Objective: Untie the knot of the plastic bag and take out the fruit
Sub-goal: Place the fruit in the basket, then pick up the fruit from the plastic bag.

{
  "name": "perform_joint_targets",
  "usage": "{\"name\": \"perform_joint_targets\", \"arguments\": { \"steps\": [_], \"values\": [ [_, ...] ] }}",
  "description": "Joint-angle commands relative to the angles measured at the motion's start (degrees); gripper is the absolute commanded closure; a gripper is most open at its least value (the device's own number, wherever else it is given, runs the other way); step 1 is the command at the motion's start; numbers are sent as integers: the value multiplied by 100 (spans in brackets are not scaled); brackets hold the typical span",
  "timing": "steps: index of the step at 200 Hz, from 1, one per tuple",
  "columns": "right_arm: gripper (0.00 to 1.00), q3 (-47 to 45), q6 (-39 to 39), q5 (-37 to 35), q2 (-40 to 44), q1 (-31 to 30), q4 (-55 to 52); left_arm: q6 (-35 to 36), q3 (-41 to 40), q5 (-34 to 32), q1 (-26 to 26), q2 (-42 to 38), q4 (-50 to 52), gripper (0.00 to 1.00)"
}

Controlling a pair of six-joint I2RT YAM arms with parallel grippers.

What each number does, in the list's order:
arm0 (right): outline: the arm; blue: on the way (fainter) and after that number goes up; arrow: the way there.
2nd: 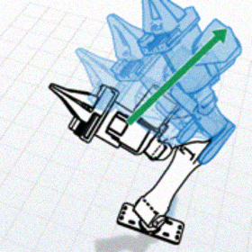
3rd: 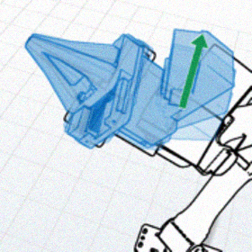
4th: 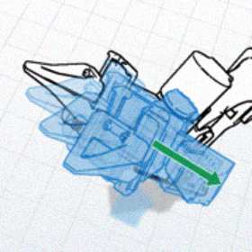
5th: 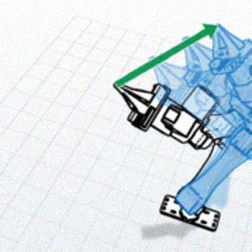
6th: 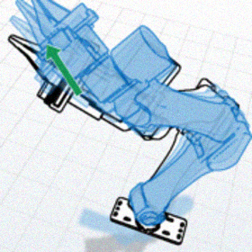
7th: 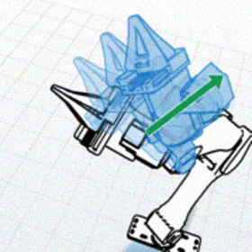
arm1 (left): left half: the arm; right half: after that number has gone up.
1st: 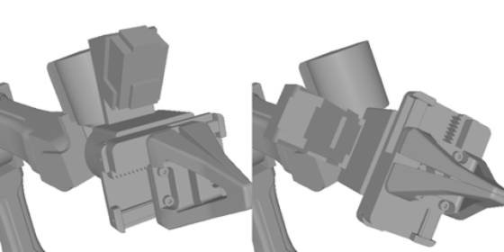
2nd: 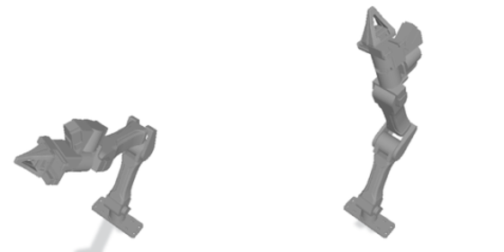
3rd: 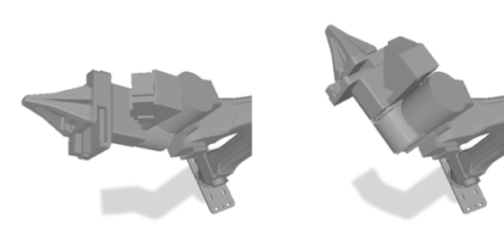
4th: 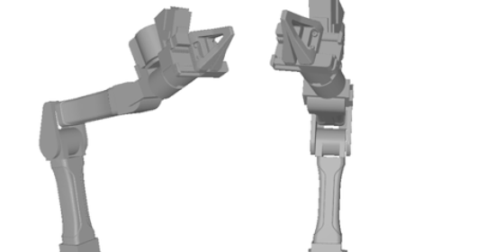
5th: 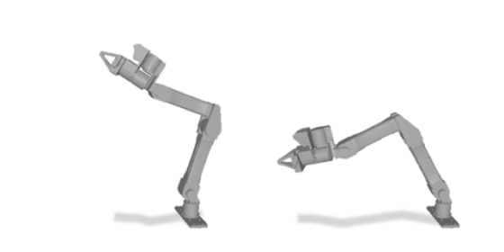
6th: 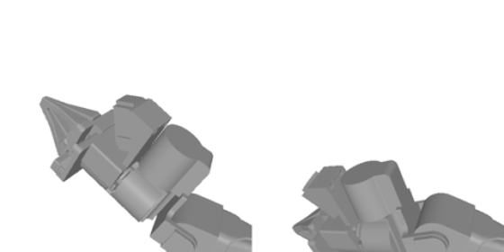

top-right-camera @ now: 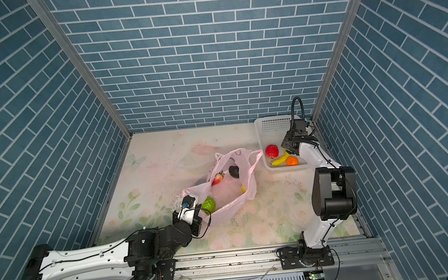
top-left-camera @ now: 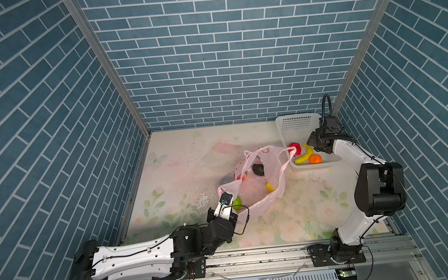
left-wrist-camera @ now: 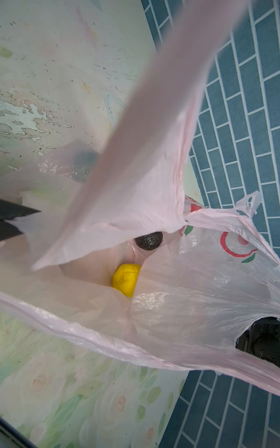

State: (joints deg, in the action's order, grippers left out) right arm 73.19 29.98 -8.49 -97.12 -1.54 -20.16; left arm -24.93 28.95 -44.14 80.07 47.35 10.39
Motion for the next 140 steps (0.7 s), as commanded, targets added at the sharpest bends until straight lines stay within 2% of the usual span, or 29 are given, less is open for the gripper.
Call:
{"name": "perform_joint_targets", "arguments": {
  "steps": [1, 29, 73, 104, 140],
  "values": [
    [26, 32, -73, 244, 606, 27, -464, -173, 225, -168, 10, 15, 246, 100],
    [24, 202, -149, 926, 1257, -92, -1238, -380, 175, -343, 26, -49, 205, 100],
    [22, 861, -559, 1543, 2315, -706, -2673, -286, 37, -595, 35, -42, -114, 100],
    [21, 1531, -622, 1842, 2548, -1392, -3280, -183, -32, -627, 35, -121, -210, 100],
    [20, 2252, -690, 1828, 2364, -2304, -3503, -274, -13, -511, 35, 43, -203, 100]
  ]
}}
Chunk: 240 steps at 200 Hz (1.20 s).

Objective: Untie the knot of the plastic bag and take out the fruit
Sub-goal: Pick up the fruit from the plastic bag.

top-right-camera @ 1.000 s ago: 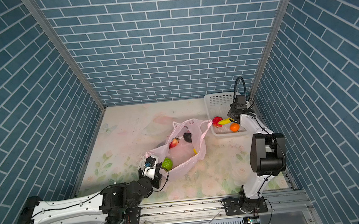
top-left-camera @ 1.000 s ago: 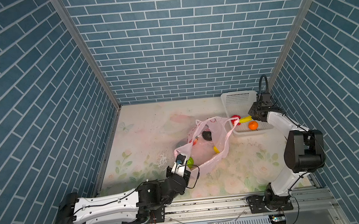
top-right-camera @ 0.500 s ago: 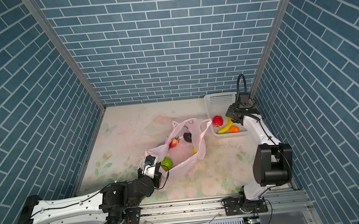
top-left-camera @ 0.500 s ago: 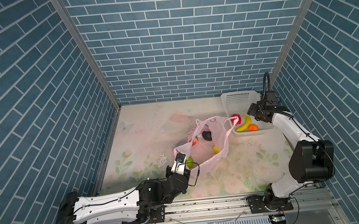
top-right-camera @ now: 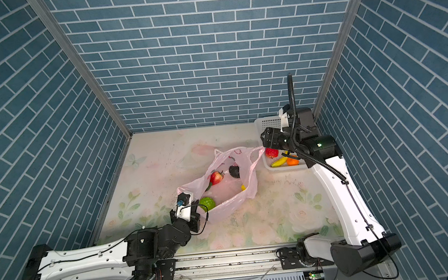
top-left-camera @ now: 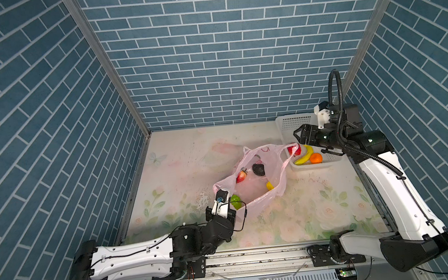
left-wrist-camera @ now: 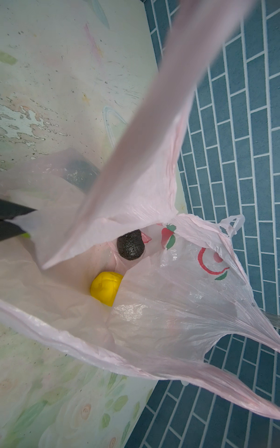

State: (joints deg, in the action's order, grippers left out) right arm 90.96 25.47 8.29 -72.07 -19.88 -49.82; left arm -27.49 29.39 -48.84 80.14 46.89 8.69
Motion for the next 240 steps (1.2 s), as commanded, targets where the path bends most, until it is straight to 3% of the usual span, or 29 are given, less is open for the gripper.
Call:
{"name": "perform_joint_targets", "arguments": {
  "steps": [1, 52, 111, 175, 240],
  "values": [
    [20, 497, -242, 143, -154, -493, -537, -19, -52, -40, 28, 90, -33, 100],
    [20, 1278, -402, 234, -895, -1760, -668, 15, -65, -99, 29, 220, -225, 100],
    [23, 17, -136, -88, -1280, -2930, 242, 6, -76, -111, 131, 504, -573, 100],
    [28, -1999, -183, -766, -1422, -3290, 1422, -23, -211, -161, 157, 430, -683, 100],
    [25, -2091, -139, -1172, -2391, -3159, 901, -123, -361, -49, 165, 488, -908, 100]
  ]
}}
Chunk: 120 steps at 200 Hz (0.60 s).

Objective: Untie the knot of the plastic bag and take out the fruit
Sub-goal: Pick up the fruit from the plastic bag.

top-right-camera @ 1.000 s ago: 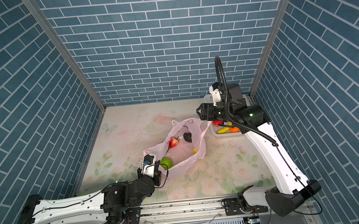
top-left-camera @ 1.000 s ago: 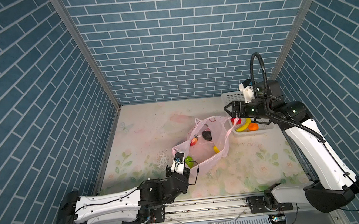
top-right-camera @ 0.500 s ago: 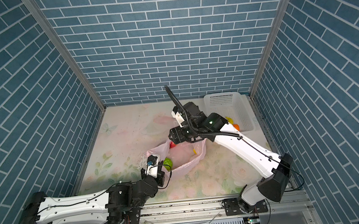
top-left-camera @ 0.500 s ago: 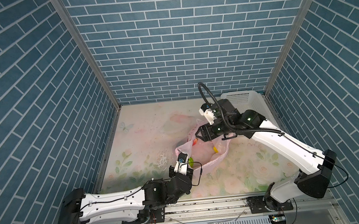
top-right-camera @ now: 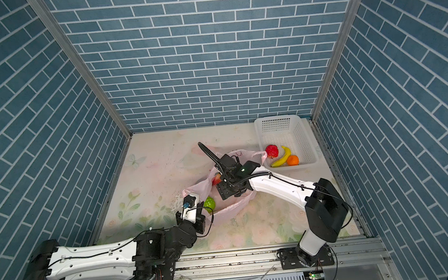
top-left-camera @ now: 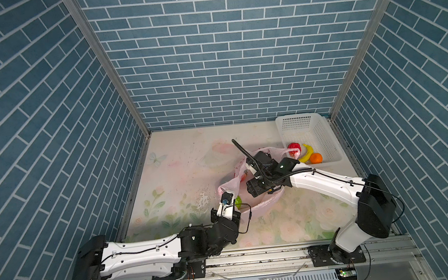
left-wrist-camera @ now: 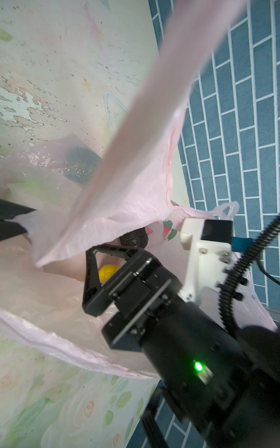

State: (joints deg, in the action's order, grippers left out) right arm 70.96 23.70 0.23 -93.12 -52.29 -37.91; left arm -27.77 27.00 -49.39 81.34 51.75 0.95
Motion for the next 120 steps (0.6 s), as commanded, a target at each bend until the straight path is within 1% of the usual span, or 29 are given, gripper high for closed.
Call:
{"name": "perform_joint_targets", "arguments": {
  "steps": [1, 40, 71, 100, 111, 120],
  "values": [
    [25, -82, 47, -379, -299, 89, -311, -96, -128, 7, 47, 7, -137, 100],
    [17, 25, 343, -1432, -436, 331, -1164, -146, -171, 125, 104, 195, -327, 100],
    [11, -67, 506, -1969, -501, 656, -1613, -170, -65, 324, 169, 626, -511, 100],
    [11, -163, 609, -2106, -420, 792, -1590, -279, -28, 290, 255, 894, -601, 100],
    [11, -136, 633, -1966, -346, 780, -1543, -293, -51, 272, 270, 909, -669, 100],
    [11, -128, 642, -1719, -231, 765, -1441, -294, -57, 263, 283, 914, -705, 100]
  ]
}}
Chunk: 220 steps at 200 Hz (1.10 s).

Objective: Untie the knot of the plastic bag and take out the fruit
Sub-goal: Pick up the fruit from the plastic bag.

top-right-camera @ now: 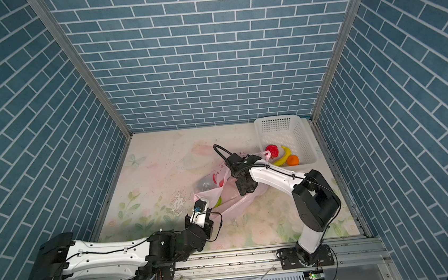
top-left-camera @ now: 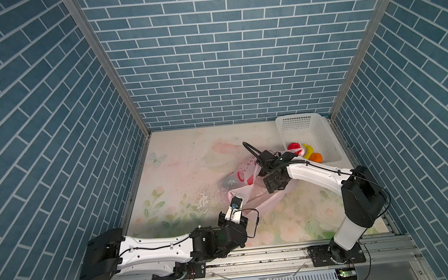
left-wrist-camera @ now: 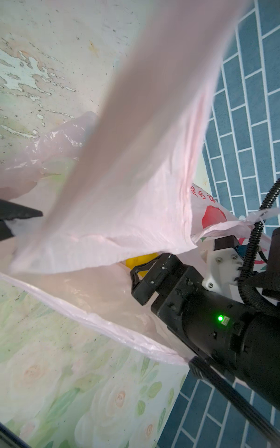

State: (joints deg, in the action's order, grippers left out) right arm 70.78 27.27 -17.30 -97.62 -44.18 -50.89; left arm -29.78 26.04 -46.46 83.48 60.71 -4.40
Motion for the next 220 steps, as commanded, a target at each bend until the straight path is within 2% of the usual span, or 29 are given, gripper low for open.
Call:
{"name": "perform_joint_targets", "arguments": {
  "steps": [1, 45, 89, 115, 141, 220],
  "values": [
    [12, -110, 291, 60, 232, -46, -133, -91, 36, -30, 66, 14, -172, 100],
    [14, 21, 617, 1407, 640, -219, 357, -57, 57, -116, 72, -53, -195, 100],
    [15, -471, 1058, 2510, 674, -450, 1923, -209, -22, -496, 72, -604, 356, 100],
    [15, -752, 1368, 2735, 535, -535, 2803, -326, -196, -583, 72, -973, 509, 100],
    [15, -891, 1609, 2924, 375, -654, 3483, -418, -175, -560, 72, -1013, 691, 100],
    [15, -853, 1810, 2769, -222, -1125, 3798, -608, -57, -610, 72, -1133, 1109, 100]
  ]
}}
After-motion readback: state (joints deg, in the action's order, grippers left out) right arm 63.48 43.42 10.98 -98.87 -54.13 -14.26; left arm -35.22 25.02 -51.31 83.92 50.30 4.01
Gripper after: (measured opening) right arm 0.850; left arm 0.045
